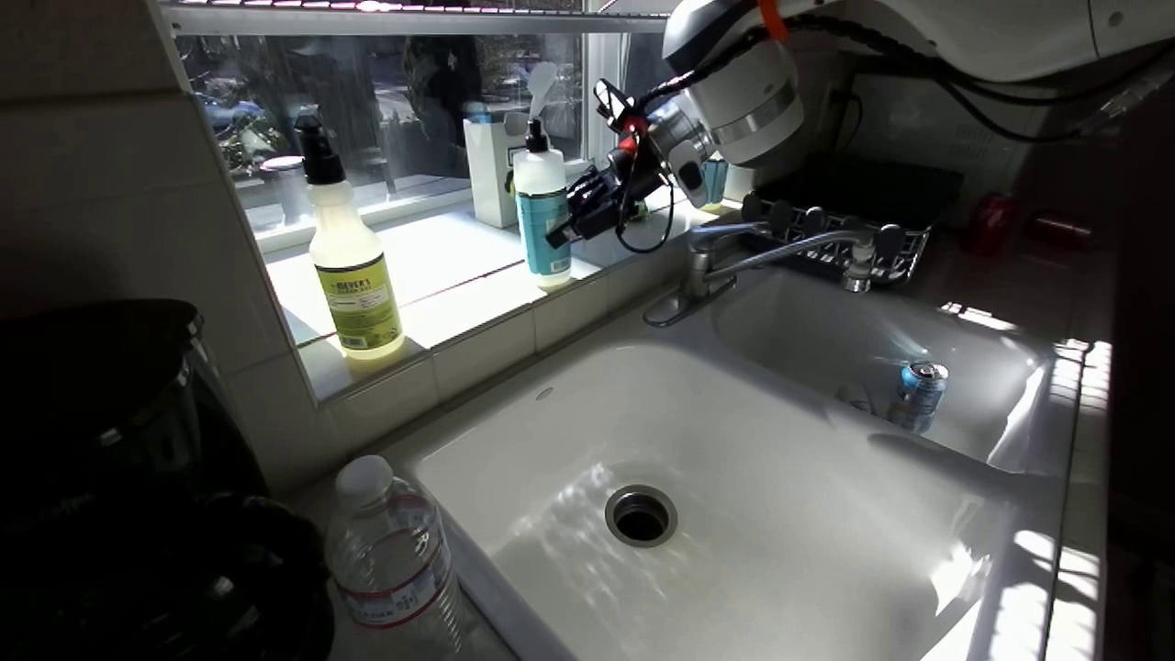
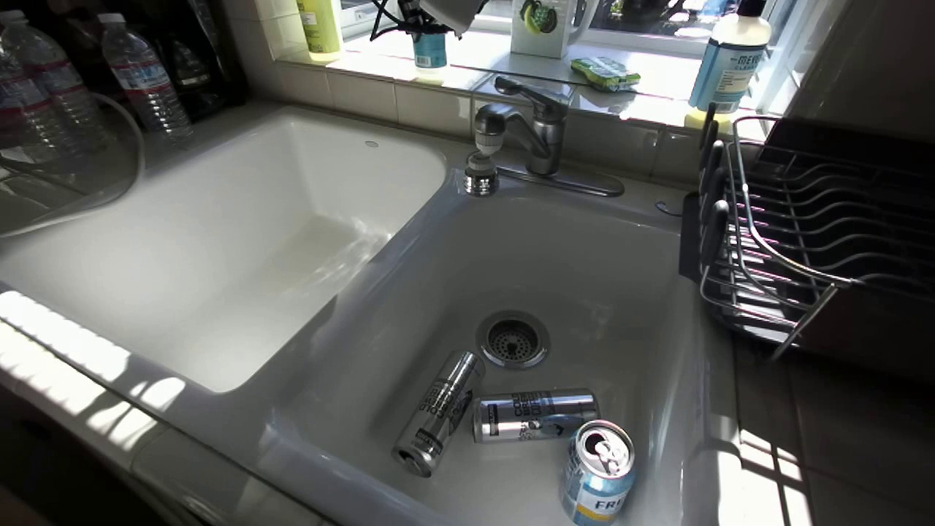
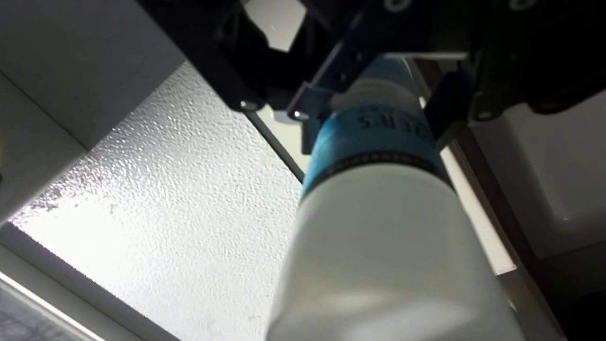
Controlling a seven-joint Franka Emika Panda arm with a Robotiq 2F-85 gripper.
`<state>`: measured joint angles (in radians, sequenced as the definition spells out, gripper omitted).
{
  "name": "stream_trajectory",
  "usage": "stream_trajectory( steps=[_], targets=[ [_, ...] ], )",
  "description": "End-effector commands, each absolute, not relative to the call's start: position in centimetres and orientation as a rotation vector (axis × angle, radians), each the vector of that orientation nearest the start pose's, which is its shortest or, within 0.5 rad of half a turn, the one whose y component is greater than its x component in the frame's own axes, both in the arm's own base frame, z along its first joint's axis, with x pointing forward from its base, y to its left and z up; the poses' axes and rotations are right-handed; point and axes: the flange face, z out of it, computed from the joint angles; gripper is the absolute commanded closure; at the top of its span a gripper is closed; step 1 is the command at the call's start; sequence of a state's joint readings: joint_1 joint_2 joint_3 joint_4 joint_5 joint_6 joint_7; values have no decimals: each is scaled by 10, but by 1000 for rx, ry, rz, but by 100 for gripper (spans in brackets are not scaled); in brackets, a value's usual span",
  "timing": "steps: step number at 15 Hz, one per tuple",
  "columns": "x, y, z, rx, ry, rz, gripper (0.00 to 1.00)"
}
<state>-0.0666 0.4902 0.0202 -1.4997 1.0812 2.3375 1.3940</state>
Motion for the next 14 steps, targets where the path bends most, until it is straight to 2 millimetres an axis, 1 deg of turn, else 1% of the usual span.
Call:
stream_trajectory(
  steps=[1, 4, 5, 6, 9, 14],
  targets=[
    [731, -27, 425, -1060, 1922, 373, 69],
    [730, -27, 425, -1060, 1918, 381, 69],
    [730, -27, 426, -1056, 1917, 382, 19],
    [729, -28, 426, -1059, 1916, 383, 17],
    [729, -28, 426, -1066, 1917, 380, 0],
    [724, -30, 431, -1096, 1947, 362, 0]
  ],
)
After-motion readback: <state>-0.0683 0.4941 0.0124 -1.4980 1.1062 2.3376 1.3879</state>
